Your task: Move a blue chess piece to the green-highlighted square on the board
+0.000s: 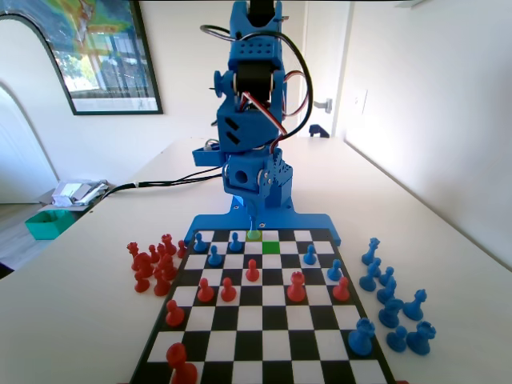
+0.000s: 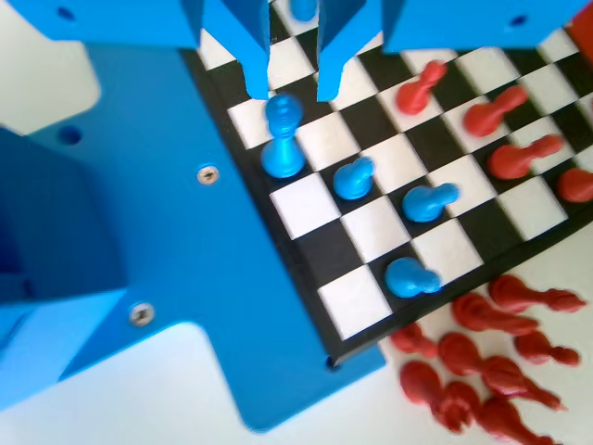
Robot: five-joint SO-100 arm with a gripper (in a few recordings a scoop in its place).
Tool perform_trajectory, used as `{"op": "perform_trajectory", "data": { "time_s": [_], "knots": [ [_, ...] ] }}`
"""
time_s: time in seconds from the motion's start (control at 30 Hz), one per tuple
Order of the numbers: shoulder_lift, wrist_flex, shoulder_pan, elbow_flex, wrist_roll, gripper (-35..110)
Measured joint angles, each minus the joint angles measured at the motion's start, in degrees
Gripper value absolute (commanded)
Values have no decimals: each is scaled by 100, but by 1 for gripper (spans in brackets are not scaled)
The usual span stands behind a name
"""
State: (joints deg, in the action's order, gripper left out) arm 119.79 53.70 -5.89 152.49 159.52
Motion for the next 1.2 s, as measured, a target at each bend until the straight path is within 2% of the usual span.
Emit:
{"op": "perform_trajectory", "data": {
  "time_s": [1.0,1.2],
  "knots": [
    [0,-1063,-88,791,211,11],
    [0,-1230,-79,879,308,7]
  ]
}}
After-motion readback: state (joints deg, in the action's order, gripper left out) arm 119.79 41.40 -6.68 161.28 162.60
